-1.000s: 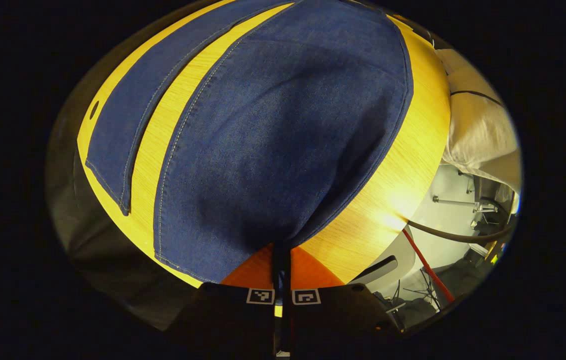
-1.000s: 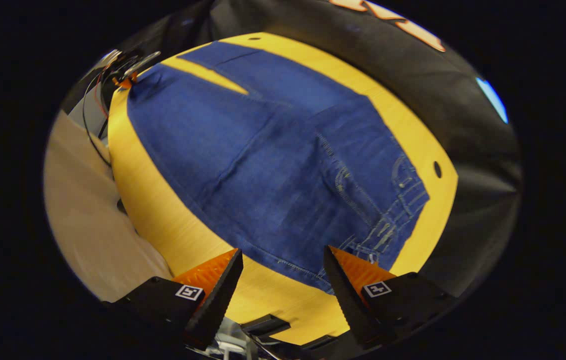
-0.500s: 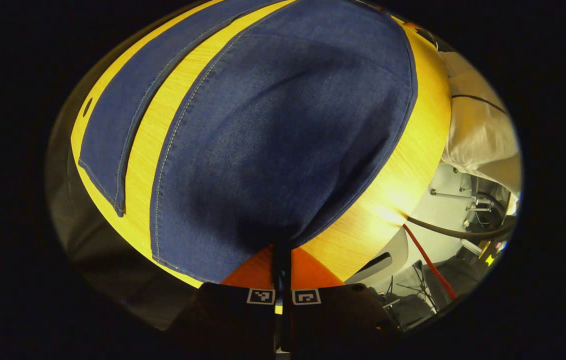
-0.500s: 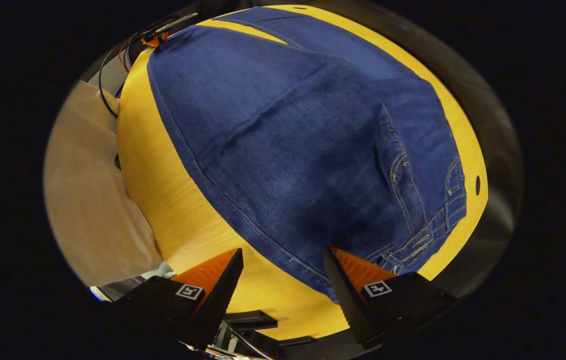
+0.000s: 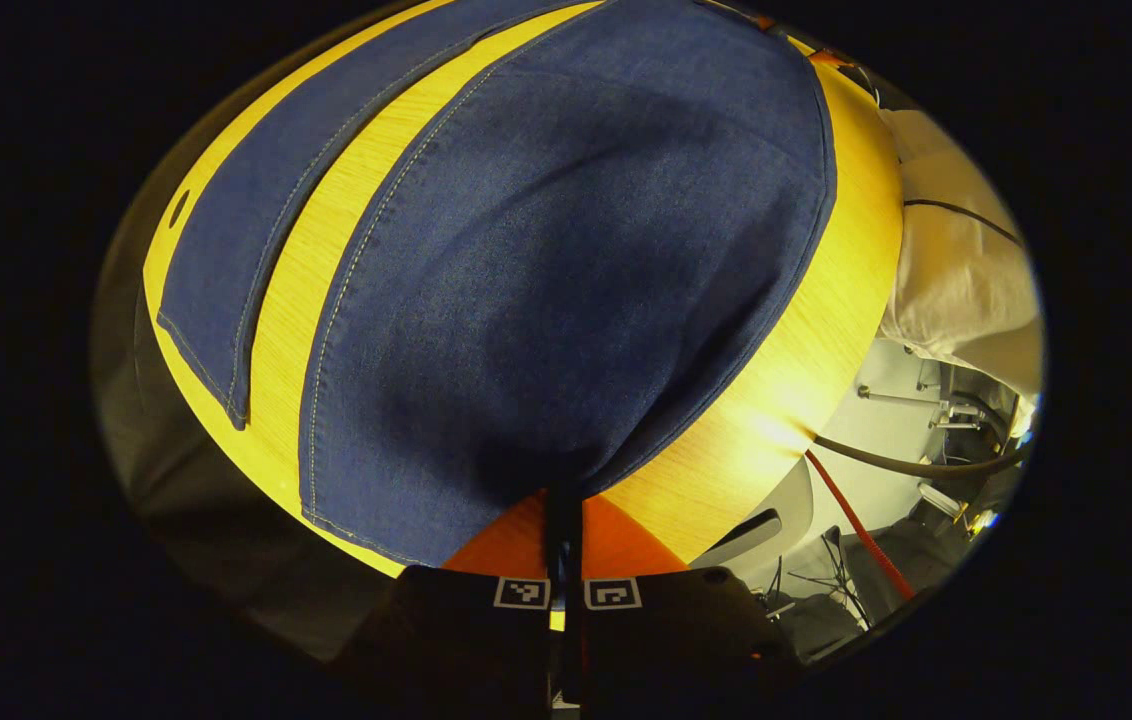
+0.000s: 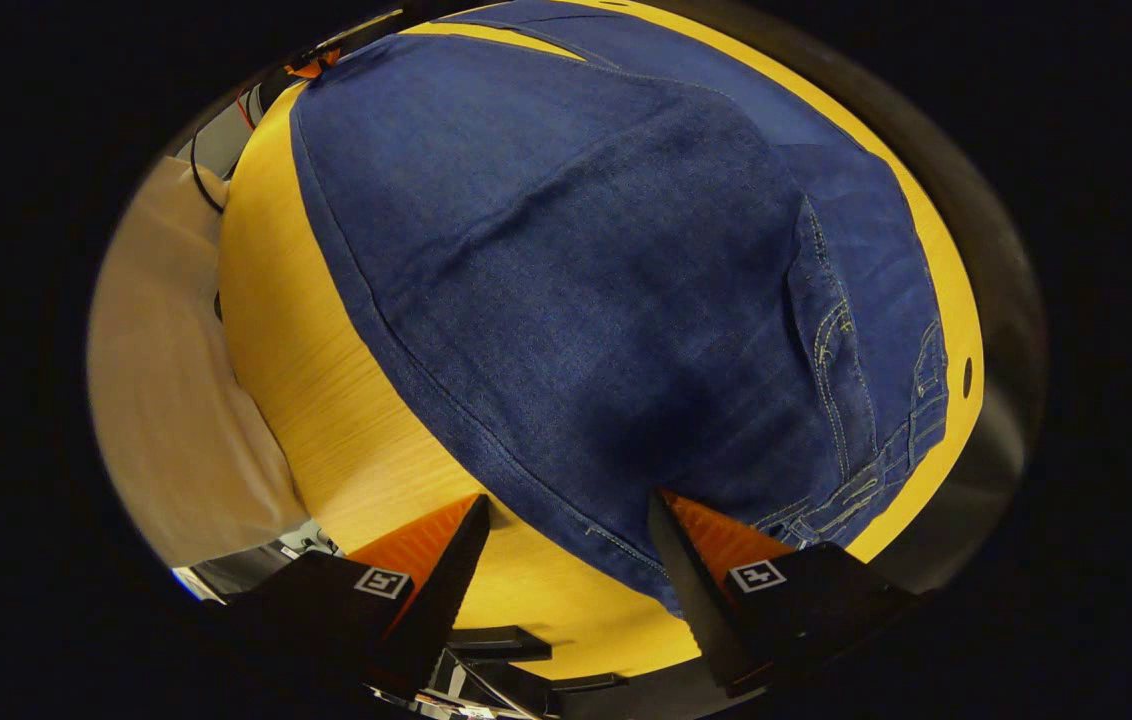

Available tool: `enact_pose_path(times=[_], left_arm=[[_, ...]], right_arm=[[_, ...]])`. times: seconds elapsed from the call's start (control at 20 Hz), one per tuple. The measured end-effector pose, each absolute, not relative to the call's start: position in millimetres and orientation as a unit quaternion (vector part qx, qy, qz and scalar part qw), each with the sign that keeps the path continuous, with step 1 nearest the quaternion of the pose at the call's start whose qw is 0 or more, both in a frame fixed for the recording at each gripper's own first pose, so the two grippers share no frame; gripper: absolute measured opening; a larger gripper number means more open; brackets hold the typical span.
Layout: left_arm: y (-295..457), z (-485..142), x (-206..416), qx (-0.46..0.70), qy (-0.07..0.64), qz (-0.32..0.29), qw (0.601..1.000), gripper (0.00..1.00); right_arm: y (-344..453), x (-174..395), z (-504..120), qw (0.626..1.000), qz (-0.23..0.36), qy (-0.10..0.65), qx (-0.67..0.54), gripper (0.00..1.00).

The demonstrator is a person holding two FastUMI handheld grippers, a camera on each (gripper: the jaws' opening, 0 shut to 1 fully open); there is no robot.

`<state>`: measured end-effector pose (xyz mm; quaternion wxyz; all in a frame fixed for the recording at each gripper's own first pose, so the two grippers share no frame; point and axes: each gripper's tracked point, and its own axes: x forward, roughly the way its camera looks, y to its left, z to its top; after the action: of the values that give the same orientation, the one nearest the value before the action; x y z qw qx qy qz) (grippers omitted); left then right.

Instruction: Grasp the waist and the cuffs of the jeans and fold them to make the two legs overlap; first hold the waist and fold one-third of the jeans toward the cuffs, then hold the cuffs and fold the remaining one-third in the same direction to finish folding.

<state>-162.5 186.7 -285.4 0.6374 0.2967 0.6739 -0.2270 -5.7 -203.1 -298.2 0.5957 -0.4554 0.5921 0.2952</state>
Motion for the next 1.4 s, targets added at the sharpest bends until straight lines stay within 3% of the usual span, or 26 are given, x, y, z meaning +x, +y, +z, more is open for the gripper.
enact_pose_path(times=[0.2,0.25,0.45,0.5,0.65,0.7,0.75,1.0,1.4], left_arm=[[186.9,-285.4,-162.5,0.296,0.672,-0.227,0.640,0.00],[186.6,-285.0,-162.3,0.295,0.671,-0.227,0.642,0.00],[187.7,-286.2,-160.4,0.291,0.664,-0.220,0.653,0.00],[188.5,-286.8,-159.5,0.289,0.662,-0.217,0.657,0.00],[192.0,-283.2,-160.1,0.282,0.651,-0.211,0.672,0.00],[191.3,-284.1,-160.3,0.279,0.647,-0.211,0.677,0.00],[191.0,-284.8,-160.6,0.276,0.643,-0.212,0.682,0.00],[191.0,-283.9,-161.8,0.272,0.645,-0.219,0.680,0.00],[195.0,-236.0,-152.1,0.268,0.638,-0.209,0.691,0.00]], right_arm=[[-198.3,-4.6,-295.7,0.599,0.290,0.593,-0.453,0.94],[-193.7,-5.0,-294.5,0.601,0.289,0.593,-0.452,0.84],[-180.7,-10.1,-292.5,0.615,0.283,0.587,-0.444,0.67],[-177.8,-7.4,-291.0,0.618,0.282,0.582,-0.447,0.57],[-182.0,0.6,-286.4,0.635,0.260,0.573,-0.448,0.10],[-183.6,3.4,-290.5,0.641,0.252,0.570,-0.449,0.13],[-183.3,2.0,-286.4,0.643,0.247,0.568,-0.451,0.05],[-183.7,0.7,-283.2,0.675,0.203,0.565,-0.430,0.02],[-166.7,17.2,-237.8,0.763,0.131,0.532,-0.343,0.02]])
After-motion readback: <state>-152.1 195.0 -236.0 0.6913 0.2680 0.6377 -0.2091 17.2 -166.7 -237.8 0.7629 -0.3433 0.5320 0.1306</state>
